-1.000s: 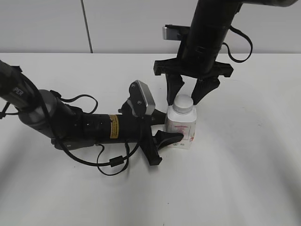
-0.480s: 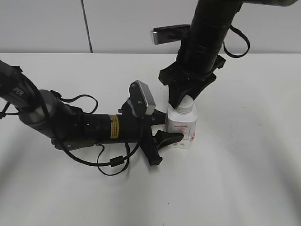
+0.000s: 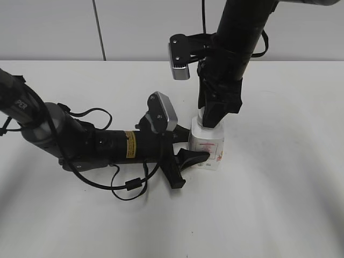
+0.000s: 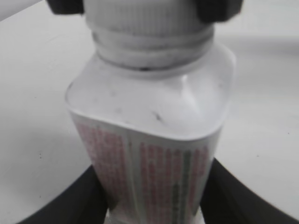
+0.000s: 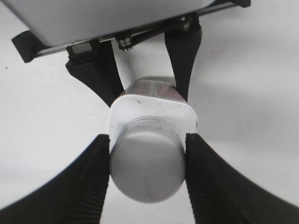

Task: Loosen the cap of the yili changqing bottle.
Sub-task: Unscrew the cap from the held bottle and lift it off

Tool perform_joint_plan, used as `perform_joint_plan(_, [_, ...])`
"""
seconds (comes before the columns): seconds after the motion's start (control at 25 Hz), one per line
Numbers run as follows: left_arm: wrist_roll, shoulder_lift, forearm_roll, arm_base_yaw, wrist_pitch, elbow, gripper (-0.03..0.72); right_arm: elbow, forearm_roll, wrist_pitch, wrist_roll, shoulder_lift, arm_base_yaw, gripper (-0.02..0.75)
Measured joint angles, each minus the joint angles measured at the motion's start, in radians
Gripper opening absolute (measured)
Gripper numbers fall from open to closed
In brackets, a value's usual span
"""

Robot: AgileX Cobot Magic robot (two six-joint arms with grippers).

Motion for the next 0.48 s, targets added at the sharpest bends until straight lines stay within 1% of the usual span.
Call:
perform_joint_plan(0.16, [0.0, 0.0, 0.0, 0.0, 0.0, 0.0, 0.357, 0.0, 0.012, 0.0, 0.008, 0.0, 0.0, 0.391])
perform_joint_plan(0.2, [0.0, 0.0, 0.0, 0.0, 0.0, 0.0, 0.356, 0.0, 0.013, 0.0, 0.037, 0.0, 0.0, 0.41])
perform_joint_plan(0.24, [0.0, 0.0, 0.0, 0.0, 0.0, 0.0, 0.356, 0.0, 0.014, 0.0, 0.071, 0.0, 0.0, 0.458])
perform_joint_plan(0.32, [0.0, 0.0, 0.0, 0.0, 0.0, 0.0, 0.356, 0.0, 0.015, 0.0, 0.123, 0.002, 0.0, 0.579])
perform_joint_plan(0.36, [0.0, 0.0, 0.0, 0.0, 0.0, 0.0, 0.356, 0.0, 0.017, 0.0, 0.144, 0.002, 0.0, 0.617])
perform_joint_plan(0.4, [0.0, 0.0, 0.0, 0.0, 0.0, 0.0, 0.356, 0.0, 0.017, 0.0, 0.157, 0.002, 0.0, 0.629])
perform_joint_plan(0.48, [0.0, 0.0, 0.0, 0.0, 0.0, 0.0, 0.356, 0.0, 0.018, 0.0, 0.171, 0.0, 0.0, 0.615])
